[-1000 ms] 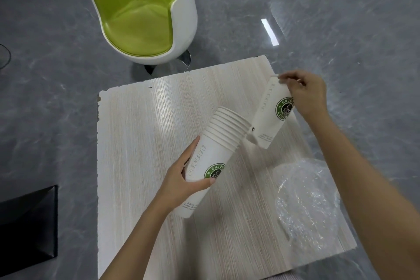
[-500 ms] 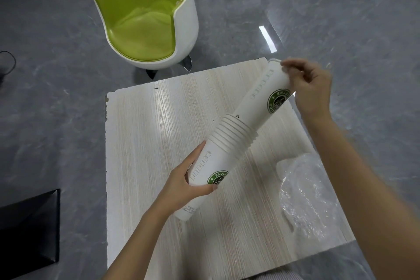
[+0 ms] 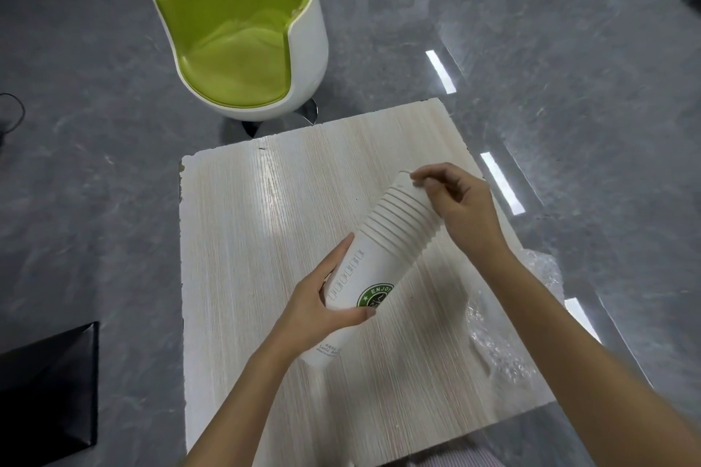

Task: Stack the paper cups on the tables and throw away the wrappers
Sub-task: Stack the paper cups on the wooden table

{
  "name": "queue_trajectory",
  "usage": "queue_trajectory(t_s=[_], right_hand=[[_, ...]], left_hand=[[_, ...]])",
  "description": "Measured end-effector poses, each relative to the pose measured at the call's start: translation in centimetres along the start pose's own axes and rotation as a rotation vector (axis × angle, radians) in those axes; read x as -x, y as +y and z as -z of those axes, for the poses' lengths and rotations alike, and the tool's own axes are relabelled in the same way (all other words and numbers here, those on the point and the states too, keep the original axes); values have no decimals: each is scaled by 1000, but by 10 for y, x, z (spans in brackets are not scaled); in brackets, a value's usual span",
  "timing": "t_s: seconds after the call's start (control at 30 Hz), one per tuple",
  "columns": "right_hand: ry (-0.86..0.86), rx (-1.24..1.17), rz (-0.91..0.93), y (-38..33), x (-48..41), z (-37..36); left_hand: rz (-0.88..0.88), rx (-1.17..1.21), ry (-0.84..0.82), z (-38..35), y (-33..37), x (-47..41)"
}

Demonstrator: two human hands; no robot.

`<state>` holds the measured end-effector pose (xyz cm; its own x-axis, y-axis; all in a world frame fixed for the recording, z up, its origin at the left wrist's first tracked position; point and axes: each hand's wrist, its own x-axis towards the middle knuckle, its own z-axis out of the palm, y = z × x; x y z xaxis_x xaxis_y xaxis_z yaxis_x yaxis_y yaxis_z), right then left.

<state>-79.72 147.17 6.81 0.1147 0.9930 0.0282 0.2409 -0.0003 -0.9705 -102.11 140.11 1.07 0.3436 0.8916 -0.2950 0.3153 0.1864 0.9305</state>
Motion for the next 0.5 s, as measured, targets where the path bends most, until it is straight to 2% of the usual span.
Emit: queue_trajectory(t_s=[0.23, 0.5], right_hand=[[-27, -38, -7, -4, 16, -11], [17, -42, -11, -6, 30, -19]], left_hand=[[-19, -7, 7, 1, 0, 6], [-27, 8, 2, 1, 0, 15]])
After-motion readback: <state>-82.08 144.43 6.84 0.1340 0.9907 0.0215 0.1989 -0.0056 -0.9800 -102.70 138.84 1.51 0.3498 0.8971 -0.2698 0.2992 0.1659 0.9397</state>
